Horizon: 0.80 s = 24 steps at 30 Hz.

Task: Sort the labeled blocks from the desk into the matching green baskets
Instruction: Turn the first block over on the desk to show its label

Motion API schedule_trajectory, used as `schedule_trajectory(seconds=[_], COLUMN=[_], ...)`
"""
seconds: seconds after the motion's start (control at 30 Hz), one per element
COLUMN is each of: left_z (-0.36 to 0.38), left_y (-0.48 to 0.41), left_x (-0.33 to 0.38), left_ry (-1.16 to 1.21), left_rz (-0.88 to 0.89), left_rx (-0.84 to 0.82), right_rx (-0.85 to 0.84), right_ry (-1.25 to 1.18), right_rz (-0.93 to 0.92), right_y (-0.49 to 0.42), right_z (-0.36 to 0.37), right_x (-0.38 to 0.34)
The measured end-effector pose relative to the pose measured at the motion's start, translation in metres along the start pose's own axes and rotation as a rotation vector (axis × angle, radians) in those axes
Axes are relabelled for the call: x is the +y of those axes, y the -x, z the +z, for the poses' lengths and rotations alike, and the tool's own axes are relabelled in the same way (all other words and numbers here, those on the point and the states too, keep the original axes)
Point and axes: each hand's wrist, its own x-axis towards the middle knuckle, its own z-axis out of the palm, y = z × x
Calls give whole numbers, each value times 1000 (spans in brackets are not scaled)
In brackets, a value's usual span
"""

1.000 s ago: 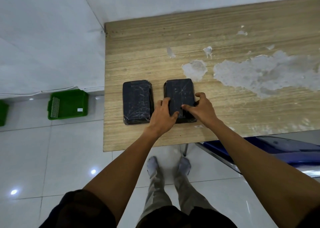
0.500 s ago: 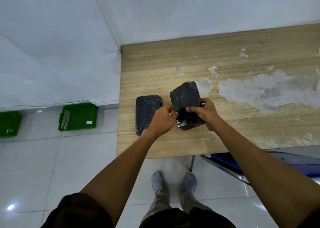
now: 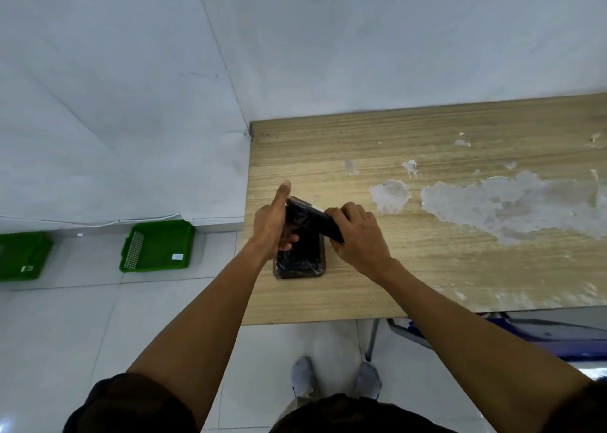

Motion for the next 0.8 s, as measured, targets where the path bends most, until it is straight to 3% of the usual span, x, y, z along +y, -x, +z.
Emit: schedule_trajectory(seconds=[0.13,0.33,0.5,0.8], left_z=[-16,-29,-39,-42], left_y=[-10,-9,-9,-15], left_x=[-17,-52,-87,-89], left_ry=[-34,-127,-279,-323], left_rz=[-3,61,135,179], left_rx=[-9,20,30,13], right_rx=[-13,-144,-292,-331], right_ry=[146,205,200,42], right_rz=[-137,-196,-183,-98], right_y=[0,13,29,18], right_z=[3,14,27,22], right_x=[-9,-14,-18,-8])
